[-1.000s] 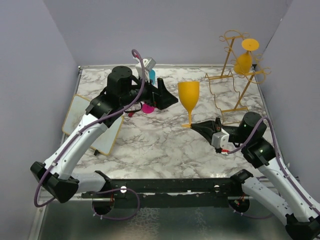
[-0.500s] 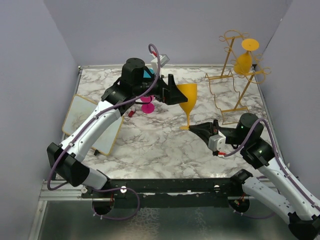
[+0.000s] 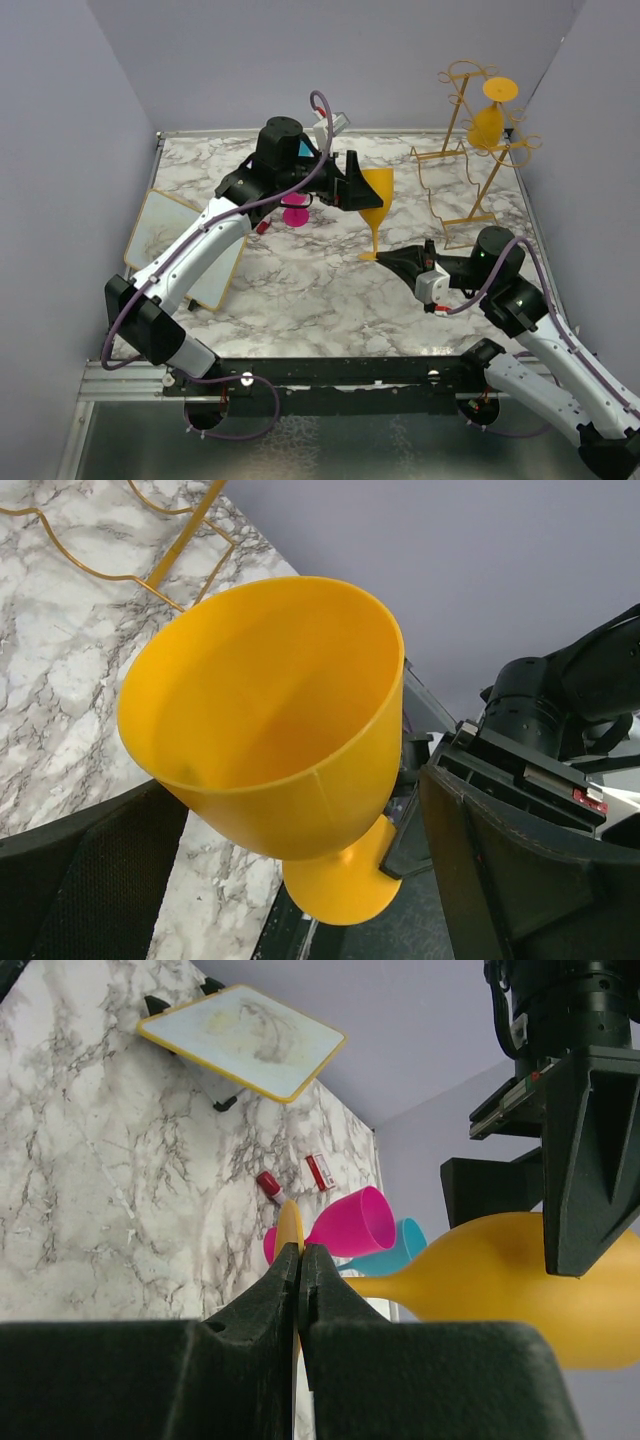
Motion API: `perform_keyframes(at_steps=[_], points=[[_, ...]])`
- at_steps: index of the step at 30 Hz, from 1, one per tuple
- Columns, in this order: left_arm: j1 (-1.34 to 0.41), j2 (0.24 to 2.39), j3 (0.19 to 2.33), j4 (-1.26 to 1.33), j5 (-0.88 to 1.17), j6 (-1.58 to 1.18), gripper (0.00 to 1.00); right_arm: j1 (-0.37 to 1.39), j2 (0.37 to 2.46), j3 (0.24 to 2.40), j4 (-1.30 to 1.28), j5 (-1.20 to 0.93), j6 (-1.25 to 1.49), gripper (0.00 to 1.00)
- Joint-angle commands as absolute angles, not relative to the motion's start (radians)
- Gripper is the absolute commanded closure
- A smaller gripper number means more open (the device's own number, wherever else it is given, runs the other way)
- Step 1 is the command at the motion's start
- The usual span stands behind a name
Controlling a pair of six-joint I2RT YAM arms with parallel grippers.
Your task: Take the wine glass off the wine glass rack
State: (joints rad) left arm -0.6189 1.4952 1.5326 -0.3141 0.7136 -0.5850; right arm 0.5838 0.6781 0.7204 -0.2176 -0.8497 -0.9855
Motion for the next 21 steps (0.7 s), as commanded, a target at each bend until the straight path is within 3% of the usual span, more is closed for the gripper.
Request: perform_keyframes(at_steps=[1,21], points=[[-0.643,1.513,1.586,-0.317,0.676,-0.571,0.03,0.594,0.677,0.721,-0.22,-0.823,-1.0,0.99],[-0.657,1.584,1.672,-0.415,0.576,-0.501,0.09,0.615,0.683,0.728,-0.24,-0.795,-1.018,0.99]])
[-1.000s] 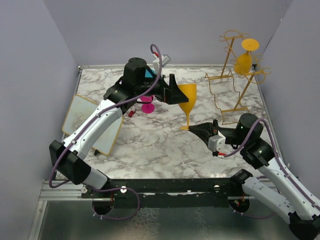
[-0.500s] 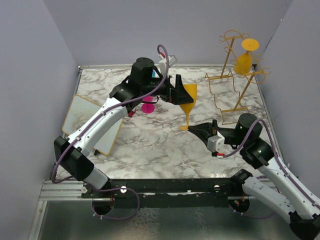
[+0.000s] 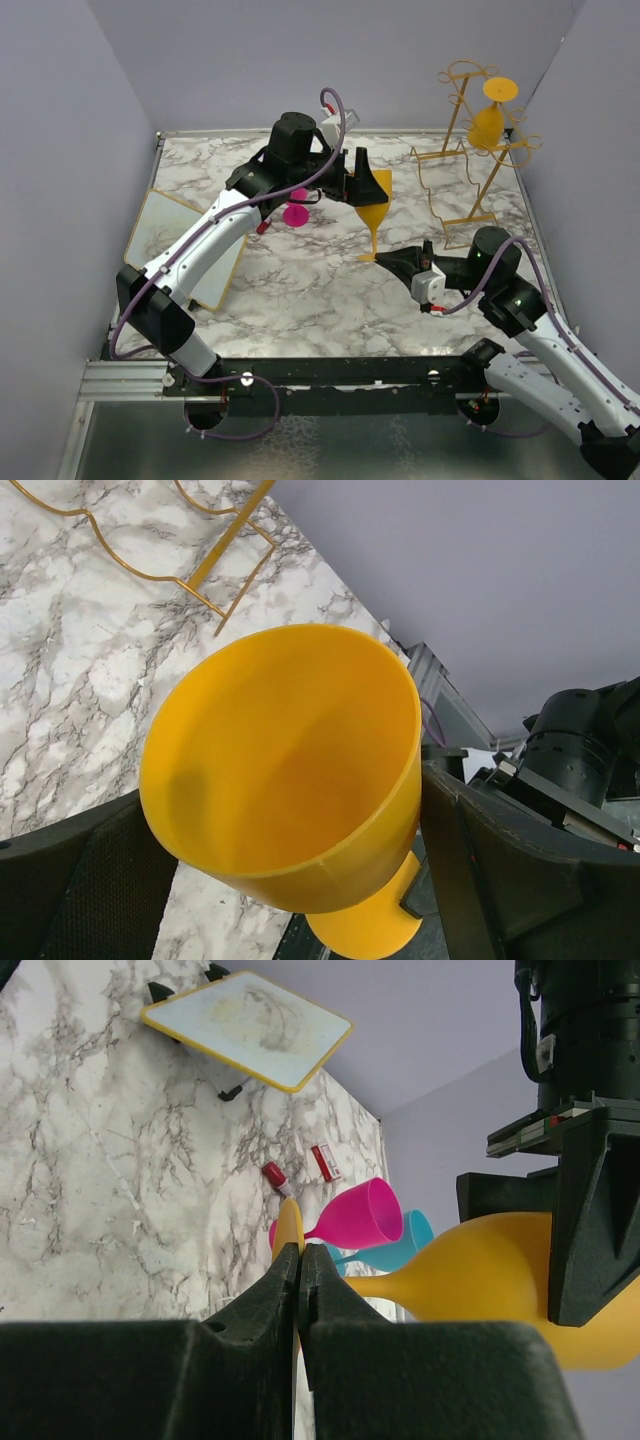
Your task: Take the wine glass off the wine glass rack
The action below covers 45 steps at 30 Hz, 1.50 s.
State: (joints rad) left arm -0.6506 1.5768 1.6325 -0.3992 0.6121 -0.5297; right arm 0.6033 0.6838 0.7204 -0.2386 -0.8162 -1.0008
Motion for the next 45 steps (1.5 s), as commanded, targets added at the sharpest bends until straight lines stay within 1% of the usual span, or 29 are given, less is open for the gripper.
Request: perform_keyframes(at_steps=[1,7,16,19,24,28,32,38,39,40,43,44,45], points=[[-0.657,1.585,1.673,-0.415,0.576,-0.499,0.1,0.615,0.684,0.73,-0.242,-0.794,-1.019,0.98],[-0.657,1.585,1.672,-0.426,0.563,-0.482,0.07,0.616,0.686,0.731,-0.245,-0.792,-1.021,0.99],[-0.657,1.594,1.688,-0.428,0.561,-0.477,0.08,0.62,0.687,0.729,-0.252,-0.784,-1.023,0.99],[-0.657,1.6,1.693,-0.428,0.568,-0.476,0.04,0.621,0.687,0.73,-0.253,-0.784,-1.027,0.99],[-0.657,1.607,1.693,-0.428,0.576,-0.476,0.02,0.624,0.699,0.739,-0.263,-0.782,-1.033,0.99],[-0.657,1.606,1.699,-0.428,0.589,-0.474,0.03,0.626,0.699,0.74,-0.271,-0.773,-1.039,0.99],[-0.657,1.592,1.694,-0.428,0.584,-0.47,0.07,0.627,0.696,0.74,-0.276,-0.756,-1.047,0.99],[-0.657,1.552,1.664,-0.418,0.542,-0.446,0.08,0.628,0.684,0.731,-0.256,-0.727,-1.047,0.99],[-0.657,1.542,1.652,-0.406,0.53,-0.445,0.08,0.628,0.683,0.73,-0.253,-0.725,-1.047,0.97],[-0.657,1.532,1.642,-0.392,0.521,-0.444,0.07,0.628,0.684,0.729,-0.247,-0.724,-1.044,0.93],[-0.657,1.501,1.607,-0.352,0.482,-0.427,0.08,0.628,0.678,0.722,-0.227,-0.716,-1.028,0.7],[-0.657,1.487,1.59,-0.333,0.461,-0.417,0.07,0.628,0.673,0.72,-0.22,-0.71,-1.023,0.65],[-0.657,1.472,1.571,-0.313,0.437,-0.399,0.07,0.628,0.665,0.719,-0.213,-0.708,-1.015,0.42]])
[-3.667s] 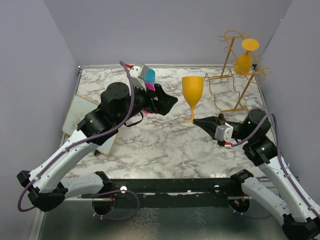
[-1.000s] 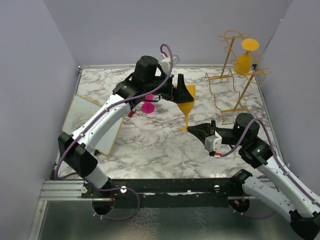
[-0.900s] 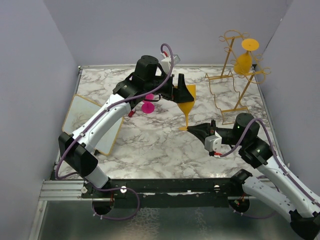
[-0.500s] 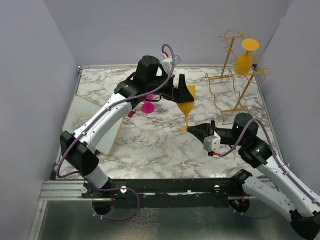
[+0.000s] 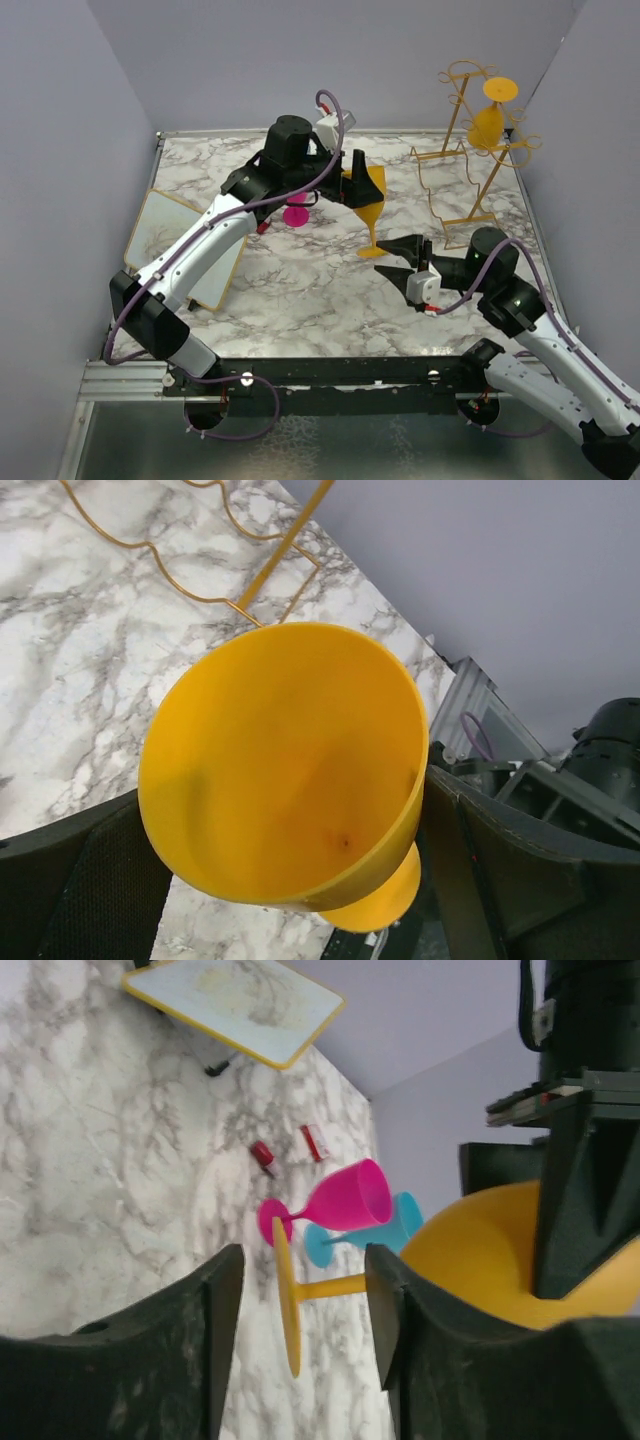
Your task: Take the wine glass off the wine glass rack
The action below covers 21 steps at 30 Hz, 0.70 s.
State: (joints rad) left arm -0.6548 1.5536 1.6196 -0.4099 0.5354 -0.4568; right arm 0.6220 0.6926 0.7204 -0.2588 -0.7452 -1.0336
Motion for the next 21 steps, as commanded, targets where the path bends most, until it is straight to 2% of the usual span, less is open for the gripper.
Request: perform_keyframes(at_steps=[1,2,3,11,16,18,21], points=[[-0.657,1.455,1.548,-0.292,0.406,-0.378,0.07,0.628,0.656,0.722,-0.208,-0.702,-1.004,0.24],[-0.657,1.436,1.519,-0.267,0.374,-0.357,0.07,0.628,0.647,0.726,-0.204,-0.701,-0.992,0.13],[-0.657,1.418,1.489,-0.237,0.345,-0.331,0.08,0.628,0.639,0.734,-0.202,-0.699,-0.979,0.11],[-0.658,1.297,1.16,0.135,0.151,-0.108,0.07,0.627,0.607,0.867,-0.293,-0.633,-0.746,0.1],[-0.659,1.36,1.136,0.211,0.099,-0.067,0.12,0.627,0.52,0.882,-0.298,-0.535,-0.617,0.09],[-0.658,1.388,1.169,0.162,0.123,-0.09,0.12,0.627,0.495,0.857,-0.236,-0.401,-0.512,0.09],[-0.657,1.384,1.148,0.163,0.097,-0.183,0.07,0.627,0.537,0.902,-0.197,-0.11,-0.166,0.09]])
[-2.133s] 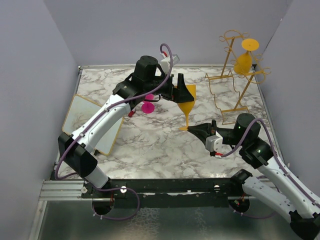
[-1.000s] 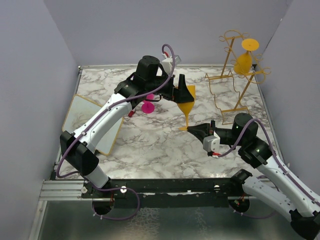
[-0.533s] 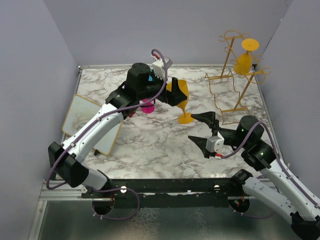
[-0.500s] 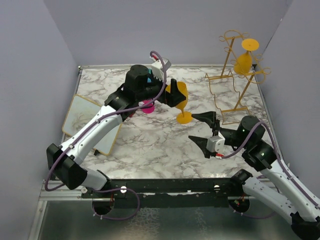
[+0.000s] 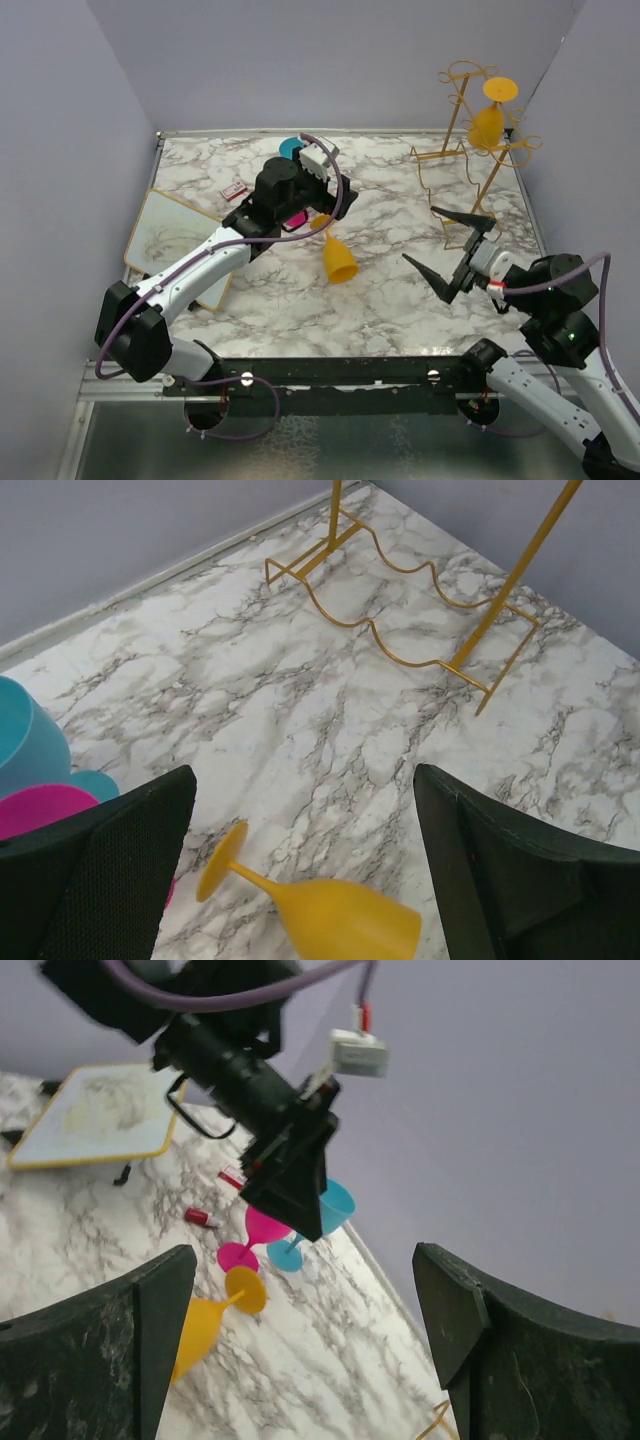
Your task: Take the wine glass off the wine glass rack
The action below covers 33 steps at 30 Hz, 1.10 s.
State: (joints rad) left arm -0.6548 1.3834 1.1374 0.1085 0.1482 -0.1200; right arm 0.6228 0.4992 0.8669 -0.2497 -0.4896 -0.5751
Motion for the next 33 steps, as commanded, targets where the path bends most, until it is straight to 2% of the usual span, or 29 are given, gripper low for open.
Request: perform_keyframes(at_steps=[1,3,5,9,13,17,24,30,33], points=[[-0.657,1.38,1.143,0.147,0.05,-0.224,0.07,0.628,0.563,0.918,-0.212,-0.041,-0.078,0.08],[-0.655,1.367,1.131,0.13,0.041,-0.25,0.07,0.627,0.628,0.922,-0.238,-0.106,-0.075,0.03],[-0.655,1.35,1.117,0.124,0.078,-0.239,0.07,0.628,0.726,0.941,-0.294,-0.184,-0.047,0.02],[-0.655,1.318,1.112,-0.008,0.035,-0.188,0.01,0.628,0.896,1.08,-0.43,-0.083,0.081,0.0],[-0.656,1.24,1.01,-0.092,0.044,-0.188,0.01,0.627,0.836,0.969,-0.262,-0.056,0.135,0.0],[-0.674,1.121,0.837,-0.066,0.068,-0.259,0.01,0.627,0.82,0.932,-0.239,-0.013,0.168,0.0],[-0.935,1.067,0.691,-0.1,-0.387,-0.165,0.04,0.627,0.77,0.915,-0.179,-0.045,0.125,0.0],[-1.128,1.188,0.623,0.05,-0.703,-0.121,0.08,0.627,0.736,0.903,-0.177,-0.015,0.117,0.0],[-1.178,1.268,0.619,0.148,-0.78,-0.092,0.07,0.627,0.716,0.894,-0.185,-0.009,0.111,0.0]])
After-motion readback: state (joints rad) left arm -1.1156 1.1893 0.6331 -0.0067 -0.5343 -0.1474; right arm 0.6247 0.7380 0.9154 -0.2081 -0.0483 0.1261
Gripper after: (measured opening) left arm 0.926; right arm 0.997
